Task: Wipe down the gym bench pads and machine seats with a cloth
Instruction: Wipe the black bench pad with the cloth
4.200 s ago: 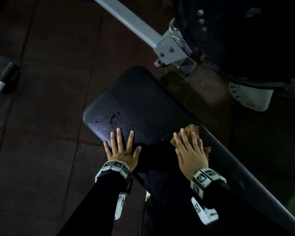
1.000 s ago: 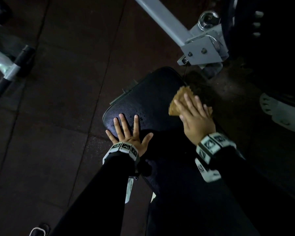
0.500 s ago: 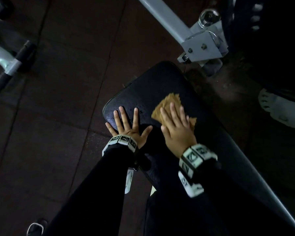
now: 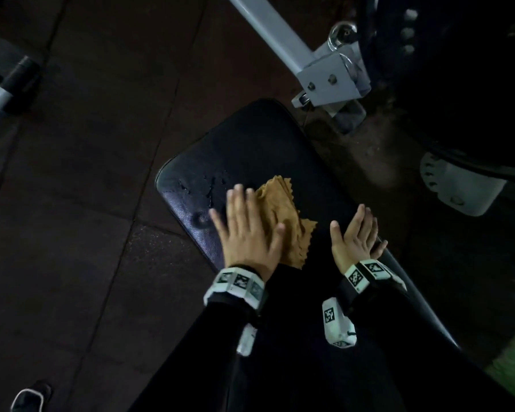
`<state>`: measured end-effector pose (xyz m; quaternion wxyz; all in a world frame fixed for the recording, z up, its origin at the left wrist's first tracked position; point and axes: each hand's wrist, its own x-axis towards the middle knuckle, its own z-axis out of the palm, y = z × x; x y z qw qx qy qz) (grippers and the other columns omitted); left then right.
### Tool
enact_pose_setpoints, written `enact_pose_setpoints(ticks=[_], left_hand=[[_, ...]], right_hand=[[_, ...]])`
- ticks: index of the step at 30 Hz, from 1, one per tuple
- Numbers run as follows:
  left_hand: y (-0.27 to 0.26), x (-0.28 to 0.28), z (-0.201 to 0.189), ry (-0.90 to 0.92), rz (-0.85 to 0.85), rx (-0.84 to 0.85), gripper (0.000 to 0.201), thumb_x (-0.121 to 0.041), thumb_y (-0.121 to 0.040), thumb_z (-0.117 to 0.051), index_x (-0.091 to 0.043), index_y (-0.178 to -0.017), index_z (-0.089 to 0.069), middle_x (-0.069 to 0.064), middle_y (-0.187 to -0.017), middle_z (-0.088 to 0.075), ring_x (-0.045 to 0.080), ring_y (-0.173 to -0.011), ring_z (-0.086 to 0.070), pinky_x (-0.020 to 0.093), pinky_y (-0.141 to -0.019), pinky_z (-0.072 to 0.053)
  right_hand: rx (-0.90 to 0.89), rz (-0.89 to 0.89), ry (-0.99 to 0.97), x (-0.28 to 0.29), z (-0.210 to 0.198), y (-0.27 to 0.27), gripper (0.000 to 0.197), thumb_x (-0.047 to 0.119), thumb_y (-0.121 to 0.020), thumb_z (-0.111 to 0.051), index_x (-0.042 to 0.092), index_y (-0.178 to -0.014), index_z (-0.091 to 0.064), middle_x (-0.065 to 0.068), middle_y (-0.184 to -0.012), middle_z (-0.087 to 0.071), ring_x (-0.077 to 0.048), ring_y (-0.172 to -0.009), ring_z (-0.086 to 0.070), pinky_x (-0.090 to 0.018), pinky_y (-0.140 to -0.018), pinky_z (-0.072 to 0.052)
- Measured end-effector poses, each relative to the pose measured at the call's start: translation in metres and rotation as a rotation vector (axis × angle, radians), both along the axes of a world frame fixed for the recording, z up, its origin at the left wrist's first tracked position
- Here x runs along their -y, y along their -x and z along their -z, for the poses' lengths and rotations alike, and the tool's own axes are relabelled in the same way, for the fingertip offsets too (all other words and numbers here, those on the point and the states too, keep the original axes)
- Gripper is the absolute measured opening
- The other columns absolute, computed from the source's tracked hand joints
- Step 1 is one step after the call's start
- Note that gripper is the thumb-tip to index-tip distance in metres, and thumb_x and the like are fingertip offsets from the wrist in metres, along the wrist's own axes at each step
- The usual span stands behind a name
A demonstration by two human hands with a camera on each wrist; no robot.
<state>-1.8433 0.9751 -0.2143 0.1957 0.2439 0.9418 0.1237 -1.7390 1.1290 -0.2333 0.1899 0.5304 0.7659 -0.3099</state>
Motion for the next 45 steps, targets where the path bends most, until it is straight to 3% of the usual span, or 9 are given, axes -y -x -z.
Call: enact_pose_setpoints(ticks=[5,11,16,22,25,28,34,39,45], left_hand=[[-0.01,-0.037,0.01,0.086,0.066,0.024,0.076,-0.067,-0.089,-0.02,-0.025,-0.152,-0.012,0.016,-0.159,-0.001,0.03,-0.147,-0.001,0.049,-0.118,0.0],[0.068,-0.031,0.021,0.072,0.128,-0.105,0.067,-0.061,-0.094,-0.031,-0.029,-0.151,-0.017,0.016,-0.158,-0.009,0.031,-0.146,-0.01,0.047,-0.117,-0.008],[0.106,0.025,0.022,0.052,-0.19,-0.12,0.065,-0.056,-0.095,-0.034,-0.027,-0.151,-0.019,0.02,-0.157,-0.009,0.034,-0.145,-0.008,0.052,-0.117,-0.011],[0.021,0.06,0.021,0.008,-0.346,-0.084,0.063,-0.052,-0.096,-0.034,-0.024,-0.151,-0.02,0.023,-0.157,-0.003,0.04,-0.144,-0.003,0.055,-0.115,-0.017],[-0.021,0.036,0.02,0.045,-0.246,-0.066,0.066,-0.053,-0.092,-0.036,-0.024,-0.15,-0.024,0.025,-0.156,-0.006,0.043,-0.143,-0.007,0.055,-0.114,-0.009],[-0.03,0.003,0.019,0.041,-0.097,-0.048,0.065,-0.053,-0.094,-0.035,-0.025,-0.151,-0.021,0.022,-0.157,-0.005,0.04,-0.144,-0.004,0.05,-0.114,-0.002],[0.043,-0.022,0.022,0.012,-0.001,-0.141,0.06,-0.05,-0.097,-0.033,-0.025,-0.15,-0.023,0.022,-0.156,-0.011,0.039,-0.145,-0.01,0.049,-0.116,-0.009],[0.102,0.005,0.026,0.037,-0.206,-0.121,0.062,-0.05,-0.098,-0.031,-0.024,-0.152,-0.016,0.024,-0.157,-0.005,0.04,-0.144,-0.006,0.053,-0.115,-0.009],[0.063,0.043,0.026,-0.021,-0.458,-0.065,0.076,-0.065,-0.092,-0.029,-0.025,-0.152,-0.006,0.02,-0.158,0.005,0.037,-0.145,0.003,0.051,-0.118,-0.007]], right_hand=[[0.006,0.016,0.034,-0.006,0.001,0.001,0.07,0.052,-0.093,-0.026,0.03,-0.146,0.013,0.011,-0.155,0.013,-0.011,-0.142,0.015,-0.047,-0.11,0.016],[0.019,0.006,0.038,-0.009,0.002,0.001,0.071,0.054,-0.093,-0.027,0.031,-0.146,0.013,0.009,-0.156,0.013,-0.013,-0.142,0.014,-0.049,-0.111,0.016],[0.02,-0.01,0.056,-0.009,0.004,-0.001,0.072,0.055,-0.093,-0.026,0.03,-0.146,0.016,0.008,-0.155,0.016,-0.014,-0.142,0.017,-0.051,-0.11,0.015],[0.005,0.006,0.072,-0.009,0.003,-0.001,0.071,0.054,-0.093,-0.026,0.03,-0.146,0.016,0.011,-0.155,0.017,-0.012,-0.142,0.017,-0.048,-0.11,0.016],[0.004,0.017,0.089,-0.01,0.002,-0.001,0.071,0.055,-0.093,-0.026,0.031,-0.146,0.016,0.012,-0.154,0.018,-0.012,-0.142,0.018,-0.048,-0.111,0.016],[-0.001,0.023,0.092,-0.01,0.002,-0.001,0.071,0.055,-0.093,-0.026,0.032,-0.145,0.016,0.011,-0.154,0.018,-0.012,-0.142,0.017,-0.049,-0.111,0.015],[-0.008,0.021,0.075,-0.01,0.004,-0.001,0.071,0.054,-0.093,-0.028,0.032,-0.146,0.014,0.01,-0.155,0.016,-0.013,-0.142,0.016,-0.049,-0.111,0.015],[-0.011,0.015,0.059,-0.011,0.007,-0.002,0.072,0.056,-0.091,-0.028,0.032,-0.146,0.013,0.01,-0.155,0.014,-0.014,-0.143,0.015,-0.05,-0.111,0.015],[-0.032,0.008,0.08,-0.011,0.011,-0.005,0.07,0.059,-0.09,-0.023,0.035,-0.145,0.015,0.016,-0.154,0.016,-0.011,-0.142,0.017,-0.049,-0.11,0.016]])
